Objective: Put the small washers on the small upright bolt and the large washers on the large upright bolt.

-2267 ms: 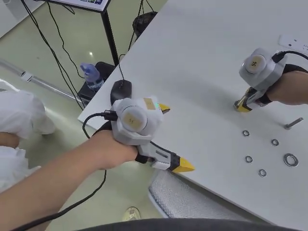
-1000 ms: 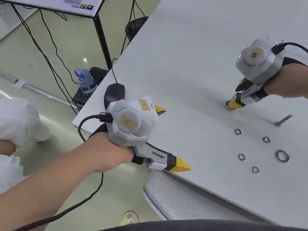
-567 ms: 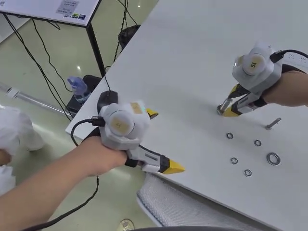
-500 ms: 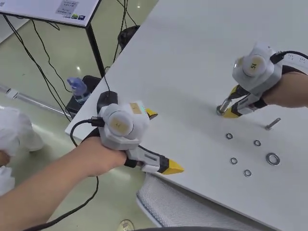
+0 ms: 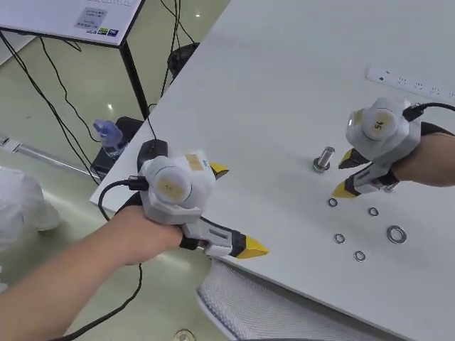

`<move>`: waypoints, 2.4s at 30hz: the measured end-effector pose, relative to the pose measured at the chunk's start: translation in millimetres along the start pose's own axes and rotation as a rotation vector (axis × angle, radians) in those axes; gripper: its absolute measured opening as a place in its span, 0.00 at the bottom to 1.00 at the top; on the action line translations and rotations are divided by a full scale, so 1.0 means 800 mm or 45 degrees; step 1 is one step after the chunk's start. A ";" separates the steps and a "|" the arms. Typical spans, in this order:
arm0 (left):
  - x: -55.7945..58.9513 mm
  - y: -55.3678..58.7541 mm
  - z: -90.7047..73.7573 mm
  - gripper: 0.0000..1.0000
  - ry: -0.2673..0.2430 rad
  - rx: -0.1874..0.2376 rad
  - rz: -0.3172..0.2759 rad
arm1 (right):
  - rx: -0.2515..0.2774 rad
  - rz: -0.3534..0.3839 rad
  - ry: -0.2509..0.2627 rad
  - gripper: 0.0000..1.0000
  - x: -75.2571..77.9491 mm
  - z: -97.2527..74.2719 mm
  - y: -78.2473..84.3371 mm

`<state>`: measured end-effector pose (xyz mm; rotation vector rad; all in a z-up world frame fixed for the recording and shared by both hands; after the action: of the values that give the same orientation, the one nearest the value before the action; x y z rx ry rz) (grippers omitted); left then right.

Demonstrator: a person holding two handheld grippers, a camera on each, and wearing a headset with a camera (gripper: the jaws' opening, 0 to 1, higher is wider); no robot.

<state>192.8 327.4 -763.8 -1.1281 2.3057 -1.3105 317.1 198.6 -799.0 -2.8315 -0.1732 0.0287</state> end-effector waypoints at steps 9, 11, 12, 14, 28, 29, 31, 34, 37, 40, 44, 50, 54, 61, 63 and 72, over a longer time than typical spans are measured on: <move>0.004 0.001 0.001 0.96 0.006 -0.002 -0.007 | -0.011 0.090 0.019 0.38 -0.020 -0.009 0.051; 0.005 0.001 0.002 0.96 0.008 -0.004 -0.004 | -0.010 0.113 0.018 0.38 -0.024 -0.011 0.062; 0.006 0.000 0.002 0.96 0.010 -0.006 -0.003 | -0.015 0.121 0.021 0.38 -0.027 -0.011 0.070; 0.007 -0.001 0.003 0.95 0.012 -0.006 -0.001 | -0.024 0.150 0.023 0.38 -0.031 -0.011 0.084; 0.006 -0.009 0.006 0.95 0.009 0.003 0.019 | -0.017 0.294 0.081 0.38 -0.045 -0.003 0.149; 0.006 -0.009 0.006 0.95 0.011 0.002 0.018 | -0.019 0.309 0.082 0.38 -0.045 -0.002 0.153; 0.006 -0.010 0.005 0.95 0.011 0.002 0.018 | -0.025 0.321 0.083 0.37 -0.046 0.001 0.159; 0.006 -0.008 0.004 0.95 0.011 -0.005 0.020 | -0.034 0.332 0.088 0.37 -0.046 0.004 0.165; 0.006 -0.008 0.003 0.95 0.007 -0.006 0.018 | -0.033 0.348 0.092 0.37 -0.043 0.007 0.170; 0.006 -0.009 0.002 0.94 0.007 -0.009 0.019 | -0.039 0.356 0.100 0.37 -0.041 0.009 0.173; 0.006 -0.008 0.001 0.94 0.002 -0.013 0.016 | -0.040 0.359 0.113 0.37 -0.040 0.011 0.175; 0.008 -0.010 0.003 0.94 0.004 -0.004 0.007 | -0.049 0.369 0.114 0.36 -0.041 0.016 0.180; 0.009 -0.013 0.005 0.94 0.007 -0.002 0.015 | -0.050 0.368 0.114 0.36 -0.040 0.017 0.181; 0.010 -0.014 0.004 0.95 0.006 -0.006 0.018 | -0.063 0.362 0.107 0.35 -0.044 0.020 0.183; 0.010 -0.014 0.003 0.96 0.006 -0.004 0.016 | -0.062 0.362 0.107 0.35 -0.043 0.020 0.183; 0.010 -0.012 0.000 0.99 0.007 -0.005 0.023 | -0.066 0.367 0.111 0.32 -0.042 0.021 0.182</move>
<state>192.4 318.3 -754.5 -1.1033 2.3181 -1.3048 300.0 61.3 -858.6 -2.8775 0.2572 -0.0376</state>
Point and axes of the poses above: the centre of the closed fingertips' face, and the gripper's own axes: z roughly forward along the fingers, x roughly to its right, y roughly out of its underside, the point moved 1 cm from there along -z, roughly backward along the fingers
